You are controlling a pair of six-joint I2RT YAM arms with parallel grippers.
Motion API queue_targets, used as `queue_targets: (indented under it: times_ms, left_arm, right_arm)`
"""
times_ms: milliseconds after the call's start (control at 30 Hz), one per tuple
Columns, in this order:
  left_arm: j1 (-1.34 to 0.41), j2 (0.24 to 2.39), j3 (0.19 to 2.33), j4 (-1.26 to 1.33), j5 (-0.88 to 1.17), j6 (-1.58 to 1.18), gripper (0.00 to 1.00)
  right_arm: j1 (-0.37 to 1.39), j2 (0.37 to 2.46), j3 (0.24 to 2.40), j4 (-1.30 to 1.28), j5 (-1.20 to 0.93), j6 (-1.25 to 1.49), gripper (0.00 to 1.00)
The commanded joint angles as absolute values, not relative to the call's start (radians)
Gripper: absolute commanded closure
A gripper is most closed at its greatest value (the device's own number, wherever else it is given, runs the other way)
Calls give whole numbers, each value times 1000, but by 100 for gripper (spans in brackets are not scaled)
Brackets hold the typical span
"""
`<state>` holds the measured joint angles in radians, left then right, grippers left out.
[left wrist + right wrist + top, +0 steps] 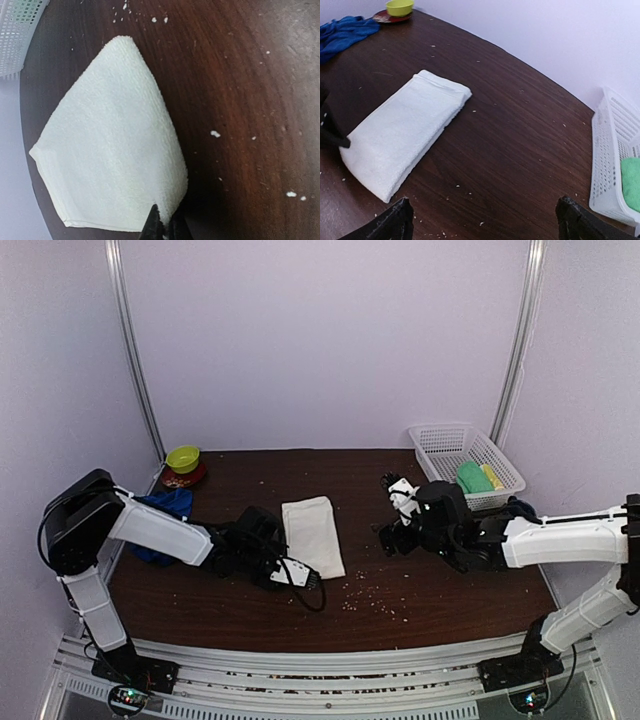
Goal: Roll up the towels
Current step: Pick up the towel from the center of the board.
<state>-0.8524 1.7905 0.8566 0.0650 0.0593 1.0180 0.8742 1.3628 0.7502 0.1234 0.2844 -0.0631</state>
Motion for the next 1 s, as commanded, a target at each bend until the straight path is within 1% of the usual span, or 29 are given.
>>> queue_targets:
  times_ms: [0,167,267,400,700,833,900,933,967]
  left_arm:
    - [-802,1744,891,-84,225,942,100]
    - [-723,1751,959,-201,394,907,100]
    - [-674,1766,1000,-248,487,885,100]
    - [-634,1795,1057,-319,558,872,100]
    - [-618,1838,1083,-374,585,886,100]
    - [-613,1852,1092,-387,592,888,100]
    - [-608,1857,1099,-395,600,889,100]
    - [-607,1858,1102,-399,603,890,100]
    - [-606,1859,1103,-400,606,889,100]
  right_arm:
    - [912,1362,654,331,74,-304,0]
    - [956,1413,604,418,-63,-535,0]
    - [969,1480,623,419,-102,-614,1]
    - [1000,1571,660,432,-122,-693,3]
    - [1035,1756,729,551,-46,-773,7]
    - [1072,1840,732,623,32,-825,8]
    - [1090,1868,730,668,76,-842,10]
    - [1097,1881,729,687,97,-850,14]
    - [1104,1894,727,709,119,-857,19]
